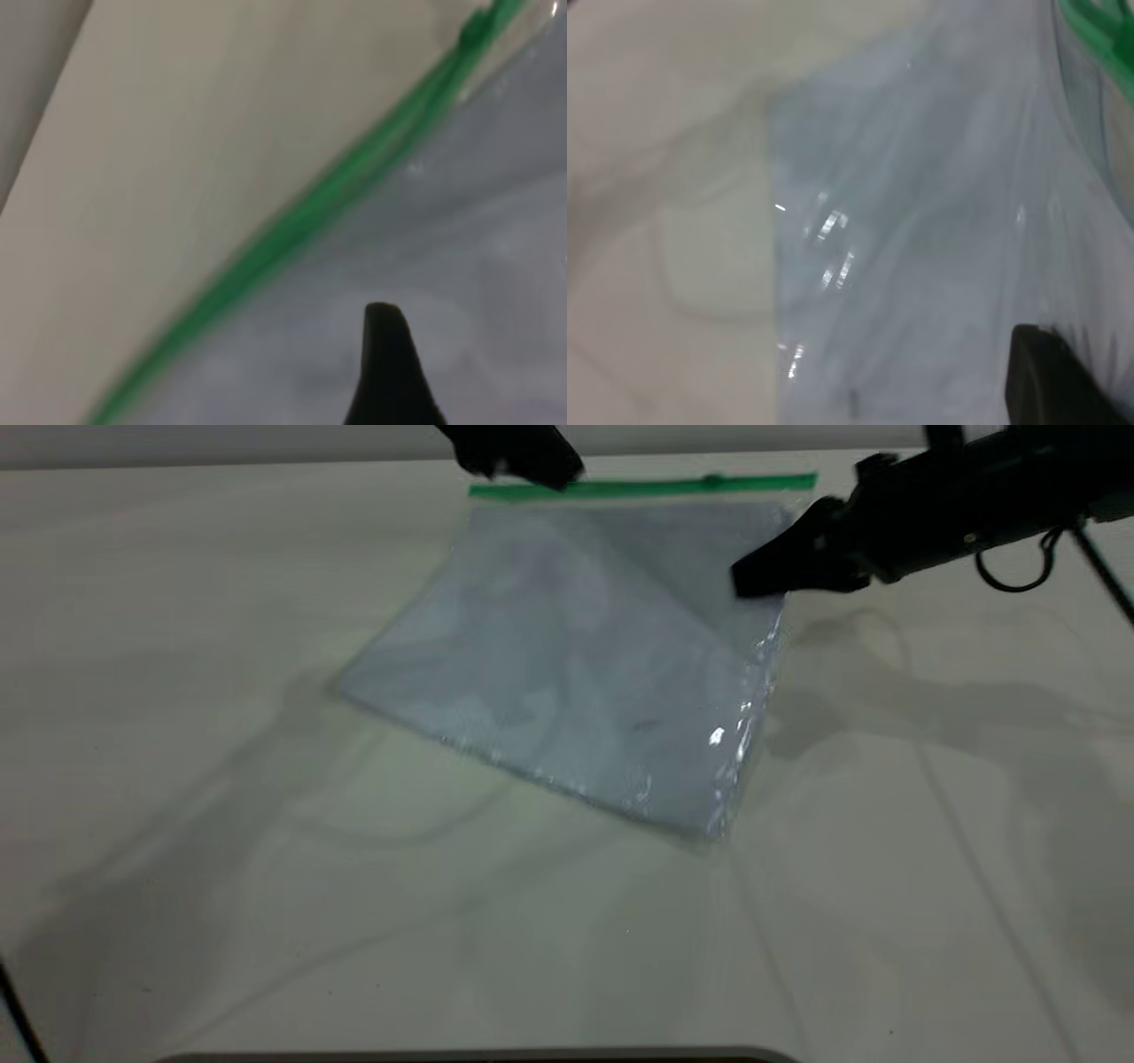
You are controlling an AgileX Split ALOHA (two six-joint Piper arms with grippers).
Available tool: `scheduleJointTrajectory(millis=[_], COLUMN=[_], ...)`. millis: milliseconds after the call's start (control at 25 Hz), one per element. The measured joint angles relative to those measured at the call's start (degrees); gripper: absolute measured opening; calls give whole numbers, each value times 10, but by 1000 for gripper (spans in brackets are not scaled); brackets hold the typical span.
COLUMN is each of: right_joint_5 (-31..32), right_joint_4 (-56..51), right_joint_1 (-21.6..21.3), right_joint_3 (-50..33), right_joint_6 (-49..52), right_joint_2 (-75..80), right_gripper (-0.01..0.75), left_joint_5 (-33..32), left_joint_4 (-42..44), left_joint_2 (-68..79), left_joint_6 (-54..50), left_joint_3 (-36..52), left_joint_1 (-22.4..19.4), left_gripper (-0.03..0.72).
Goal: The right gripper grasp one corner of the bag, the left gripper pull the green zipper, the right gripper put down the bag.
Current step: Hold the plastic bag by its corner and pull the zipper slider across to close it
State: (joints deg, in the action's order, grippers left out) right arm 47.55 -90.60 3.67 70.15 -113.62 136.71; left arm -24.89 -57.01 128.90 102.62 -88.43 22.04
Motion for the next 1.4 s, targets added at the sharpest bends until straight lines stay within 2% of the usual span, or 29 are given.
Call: scheduleJointTrajectory(millis=[320, 720, 960, 1400], right_joint_5=[-25, -28, -24, -21], right_joint_4=[21, 30, 30, 30], right_joint_1=[33, 38, 38, 38], right_joint_3=[0, -1, -1, -1], right_joint_6=[-12, -17, -17, -17], right_joint_2=[-1, -23, -23, -26], right_gripper=[35, 35, 35, 35], left_joint_5=[2, 2, -16, -45], left_joint_4=[-2, -7, -51, -62], left_joint_2=[30, 40, 44, 56], left_joint_6=[92, 99, 117, 126], left_joint_3=[-3, -7, -24, -28], left_joint_1=[26, 37, 37, 37], left_gripper=[568, 568, 566, 445])
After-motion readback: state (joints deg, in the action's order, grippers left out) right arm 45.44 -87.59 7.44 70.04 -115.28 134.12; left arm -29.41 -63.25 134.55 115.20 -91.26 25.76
